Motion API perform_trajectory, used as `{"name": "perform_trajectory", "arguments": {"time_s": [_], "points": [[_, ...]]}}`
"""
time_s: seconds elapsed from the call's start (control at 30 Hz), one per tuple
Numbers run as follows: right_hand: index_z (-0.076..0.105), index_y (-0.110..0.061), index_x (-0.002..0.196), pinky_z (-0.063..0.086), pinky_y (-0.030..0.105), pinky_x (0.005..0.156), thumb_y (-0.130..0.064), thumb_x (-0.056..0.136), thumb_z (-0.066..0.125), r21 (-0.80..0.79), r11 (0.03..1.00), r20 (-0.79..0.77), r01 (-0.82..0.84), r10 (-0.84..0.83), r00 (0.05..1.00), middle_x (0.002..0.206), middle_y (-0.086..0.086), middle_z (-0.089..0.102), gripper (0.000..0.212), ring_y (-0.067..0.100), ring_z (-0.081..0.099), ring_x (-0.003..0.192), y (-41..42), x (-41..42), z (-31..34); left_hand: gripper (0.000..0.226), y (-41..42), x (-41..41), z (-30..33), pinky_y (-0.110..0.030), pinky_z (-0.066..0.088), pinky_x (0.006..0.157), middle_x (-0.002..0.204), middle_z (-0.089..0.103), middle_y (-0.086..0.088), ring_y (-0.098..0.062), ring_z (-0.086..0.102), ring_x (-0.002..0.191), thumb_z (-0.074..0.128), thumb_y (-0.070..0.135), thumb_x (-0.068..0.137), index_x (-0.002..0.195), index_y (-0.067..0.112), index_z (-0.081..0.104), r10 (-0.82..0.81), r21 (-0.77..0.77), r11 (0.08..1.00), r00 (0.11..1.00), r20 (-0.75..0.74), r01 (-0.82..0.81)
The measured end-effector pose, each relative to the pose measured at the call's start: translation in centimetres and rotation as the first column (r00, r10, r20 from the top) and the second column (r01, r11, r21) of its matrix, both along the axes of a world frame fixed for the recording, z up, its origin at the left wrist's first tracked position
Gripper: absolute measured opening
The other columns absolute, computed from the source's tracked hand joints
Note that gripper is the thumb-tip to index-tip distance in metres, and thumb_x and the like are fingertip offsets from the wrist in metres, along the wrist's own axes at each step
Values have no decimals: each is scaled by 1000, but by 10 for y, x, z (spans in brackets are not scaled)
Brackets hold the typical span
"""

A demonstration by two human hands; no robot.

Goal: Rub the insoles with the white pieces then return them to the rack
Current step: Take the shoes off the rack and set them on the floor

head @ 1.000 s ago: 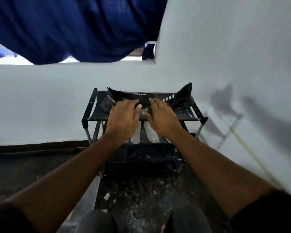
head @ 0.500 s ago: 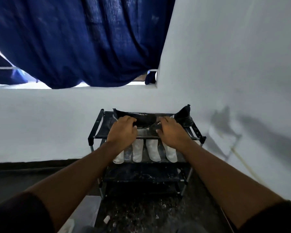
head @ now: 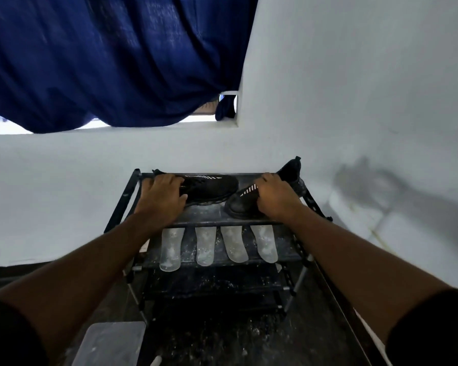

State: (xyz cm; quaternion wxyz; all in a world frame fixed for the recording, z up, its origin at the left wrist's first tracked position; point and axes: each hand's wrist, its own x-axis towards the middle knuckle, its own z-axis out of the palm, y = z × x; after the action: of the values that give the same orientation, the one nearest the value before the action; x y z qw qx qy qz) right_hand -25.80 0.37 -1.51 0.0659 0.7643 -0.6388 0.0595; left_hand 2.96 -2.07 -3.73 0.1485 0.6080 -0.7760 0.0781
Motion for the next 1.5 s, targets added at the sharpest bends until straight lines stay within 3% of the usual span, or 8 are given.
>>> {"name": "perform_trajectory", "arguments": {"time_s": [0.4, 0.63, 0.77, 0.83, 0.93, 1.2, 1.33, 1.5], "points": [[58, -15, 115, 19, 64, 109, -45, 86, 60, 120, 986, -311, 116, -74, 948, 120, 8, 56, 42, 29, 43, 122, -33, -39, 5, 43, -29, 29, 11, -47, 28, 96, 101, 63, 12, -16, 52, 114, 49, 70, 94, 97, 32, 67, -6, -5, 1000, 870, 492, 10], [62, -18, 108, 11, 57, 117, -16, 93, 52, 19, 1000, -420, -7, 14, 908, 111, 3, 61, 18, 24, 56, 112, -38, -49, 4, 34, -29, 16, 5, -49, 19, 115, 58, 64, 5, -19, 67, 72, 72, 43, 90, 60, 25, 68, -77, -108, 985, 906, 416, 133], [54, -14, 124, 27, 48, 113, -24, 98, 49, -44, 994, -348, -98, 77, 934, 118, 11, 58, 28, 31, 58, 110, -36, -49, 1, 32, -22, -8, 20, -38, 26, 114, 70, 73, -2, -21, 71, 83, 65, 40, 95, 71, 21, 73, -124, -84, 984, 940, 317, 158], [52, -13, 126, 44, 43, 90, -27, 100, 48, -83, 993, -294, -82, 54, 954, 115, 13, 56, 30, 32, 61, 100, -28, -48, 7, 28, -14, -24, 33, -37, 39, 95, 81, 76, -10, -31, 68, 91, 63, 37, 97, 85, 16, 78, -103, -90, 988, 970, 222, 125], [53, -13, 120, 41, 38, 68, -30, 100, 49, -123, 990, -185, -70, 47, 982, 108, 11, 55, 27, 31, 62, 91, -10, -45, 19, 28, 2, -44, 47, -38, 46, 78, 89, 75, -15, -36, 67, 89, 62, 37, 98, 98, 15, 78, -75, -81, 993, 984, 161, 89], [58, -2, 111, 43, 38, 68, 0, 89, 50, -118, 989, 27, 94, -92, 995, 106, 18, 60, 23, 36, 62, 93, 58, -9, 55, 27, 72, -116, 82, -39, 46, 74, 95, 70, -17, -36, 65, 89, 57, 33, 97, 99, 13, 75, -165, -54, 985, 986, 5, 165], [57, -9, 113, 38, 34, 65, -6, 88, 54, -145, 977, 122, 155, -138, 983, 102, 12, 62, 26, 32, 64, 93, 105, -20, 58, 24, 115, -160, 80, -35, 38, 65, 94, 68, -15, -35, 65, 86, 58, 28, 95, 97, 10, 74, -250, -29, 968, 968, 16, 250], [61, -6, 109, 37, 32, 66, -5, 92, 47, -174, 944, 169, 282, -254, 952, 106, 13, 63, 22, 33, 64, 94, 170, -54, 56, 23, 168, -211, 74, -42, 51, 70, 96, 72, -20, -39, 68, 85, 61, 27, 94, 99, 10, 77, -395, -13, 918, 919, 8, 395]]}}
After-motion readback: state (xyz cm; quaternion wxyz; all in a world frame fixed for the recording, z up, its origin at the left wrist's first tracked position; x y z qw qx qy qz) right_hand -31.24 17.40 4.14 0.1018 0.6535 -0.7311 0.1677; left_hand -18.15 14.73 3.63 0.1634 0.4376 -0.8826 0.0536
